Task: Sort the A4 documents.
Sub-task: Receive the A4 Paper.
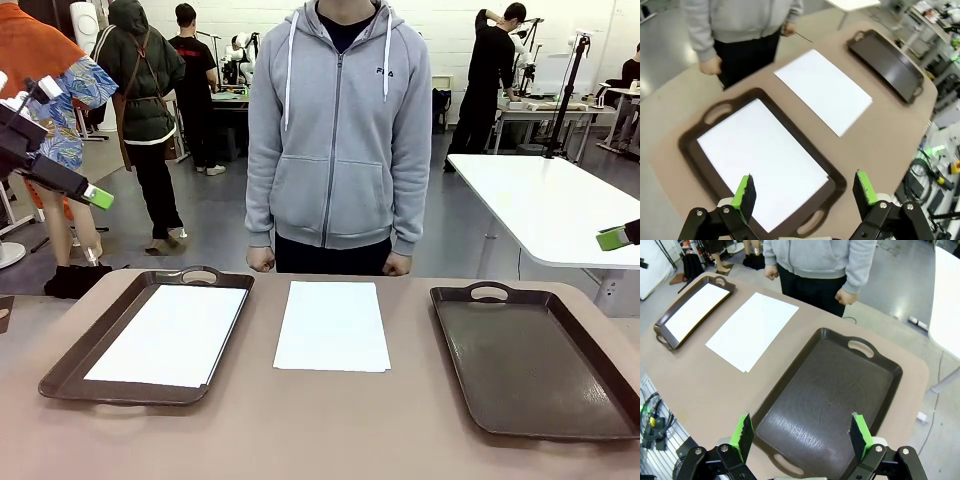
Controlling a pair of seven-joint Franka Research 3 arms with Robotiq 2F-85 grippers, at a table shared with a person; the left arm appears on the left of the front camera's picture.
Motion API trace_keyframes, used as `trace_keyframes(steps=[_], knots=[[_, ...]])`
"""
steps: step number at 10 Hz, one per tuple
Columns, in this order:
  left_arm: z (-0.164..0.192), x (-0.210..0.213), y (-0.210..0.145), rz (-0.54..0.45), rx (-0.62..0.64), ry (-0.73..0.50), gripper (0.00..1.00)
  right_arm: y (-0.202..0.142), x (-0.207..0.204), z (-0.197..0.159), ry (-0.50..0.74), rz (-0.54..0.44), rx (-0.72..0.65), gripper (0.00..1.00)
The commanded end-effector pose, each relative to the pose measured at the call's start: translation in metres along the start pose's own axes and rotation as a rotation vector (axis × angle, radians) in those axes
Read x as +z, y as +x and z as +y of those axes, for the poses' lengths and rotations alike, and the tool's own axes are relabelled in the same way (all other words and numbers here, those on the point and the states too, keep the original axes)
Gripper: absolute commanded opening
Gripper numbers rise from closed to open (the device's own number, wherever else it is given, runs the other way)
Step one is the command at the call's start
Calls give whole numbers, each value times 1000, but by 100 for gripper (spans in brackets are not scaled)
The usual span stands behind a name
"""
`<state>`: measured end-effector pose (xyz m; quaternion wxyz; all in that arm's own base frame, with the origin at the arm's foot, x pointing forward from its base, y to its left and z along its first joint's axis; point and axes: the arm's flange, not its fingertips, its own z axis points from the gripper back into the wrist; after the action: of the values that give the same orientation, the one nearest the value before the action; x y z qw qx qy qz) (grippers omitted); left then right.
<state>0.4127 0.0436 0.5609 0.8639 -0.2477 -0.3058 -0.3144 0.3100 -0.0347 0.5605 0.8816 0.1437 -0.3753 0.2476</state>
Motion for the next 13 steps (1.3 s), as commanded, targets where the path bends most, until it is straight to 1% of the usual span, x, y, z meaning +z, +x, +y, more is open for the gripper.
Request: trace_keyframes(steps=[1, 2, 6, 10, 13], knots=[[17, -4, 9, 51, 47, -78, 100, -1, -2, 0, 15, -3, 0, 100], [16, -6, 7, 57, 57, -104, 100, -1, -2, 0, 15, -3, 0, 100], [6, -9, 0, 48, 74, -59, 100, -1, -2, 0, 15, -3, 0, 100], [3, -8, -3, 66, 78, -53, 100, -1, -2, 0, 15, -3, 0, 100], [8, -7, 0, 76, 63, -63, 100, -1, -2, 0, 15, -3, 0, 100]])
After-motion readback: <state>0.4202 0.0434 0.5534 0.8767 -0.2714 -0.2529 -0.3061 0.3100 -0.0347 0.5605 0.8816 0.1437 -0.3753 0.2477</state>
